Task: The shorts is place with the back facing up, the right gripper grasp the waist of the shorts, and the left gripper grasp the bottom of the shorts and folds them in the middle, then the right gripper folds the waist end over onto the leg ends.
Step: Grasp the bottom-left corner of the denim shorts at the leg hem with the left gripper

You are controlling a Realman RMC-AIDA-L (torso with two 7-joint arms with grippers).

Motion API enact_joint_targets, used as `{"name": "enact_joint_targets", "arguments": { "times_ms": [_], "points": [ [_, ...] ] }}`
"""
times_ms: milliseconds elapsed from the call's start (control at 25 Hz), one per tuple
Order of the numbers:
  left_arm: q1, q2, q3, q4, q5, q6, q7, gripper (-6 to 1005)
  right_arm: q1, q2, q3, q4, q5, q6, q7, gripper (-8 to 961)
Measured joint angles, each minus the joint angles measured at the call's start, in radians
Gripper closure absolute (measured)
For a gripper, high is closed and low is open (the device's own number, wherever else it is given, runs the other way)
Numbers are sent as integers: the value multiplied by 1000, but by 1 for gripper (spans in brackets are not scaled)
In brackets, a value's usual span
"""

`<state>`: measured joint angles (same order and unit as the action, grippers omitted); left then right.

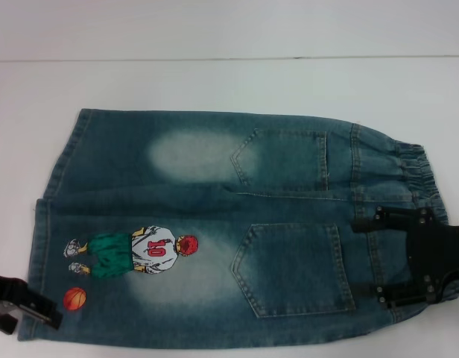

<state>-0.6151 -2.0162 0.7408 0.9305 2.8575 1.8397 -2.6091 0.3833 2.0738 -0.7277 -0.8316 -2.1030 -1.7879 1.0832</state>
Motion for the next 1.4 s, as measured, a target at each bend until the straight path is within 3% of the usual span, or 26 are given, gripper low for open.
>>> {"name": "enact_joint_targets", "arguments": {
  "times_ms": [720, 1360, 1400],
  "points": [
    [0, -2, 20, -21, 0, -14, -4, 112, 0, 8, -1, 0, 0, 16, 3, 64],
    [-27, -6, 8, -83, -2, -52, -22, 235, -3, 8, -4, 0, -10, 20, 2, 70],
    [-27, -6, 9, -81, -2, -49, -27, 282, -3, 8, -4, 0, -10, 21, 1, 70]
  ]
}}
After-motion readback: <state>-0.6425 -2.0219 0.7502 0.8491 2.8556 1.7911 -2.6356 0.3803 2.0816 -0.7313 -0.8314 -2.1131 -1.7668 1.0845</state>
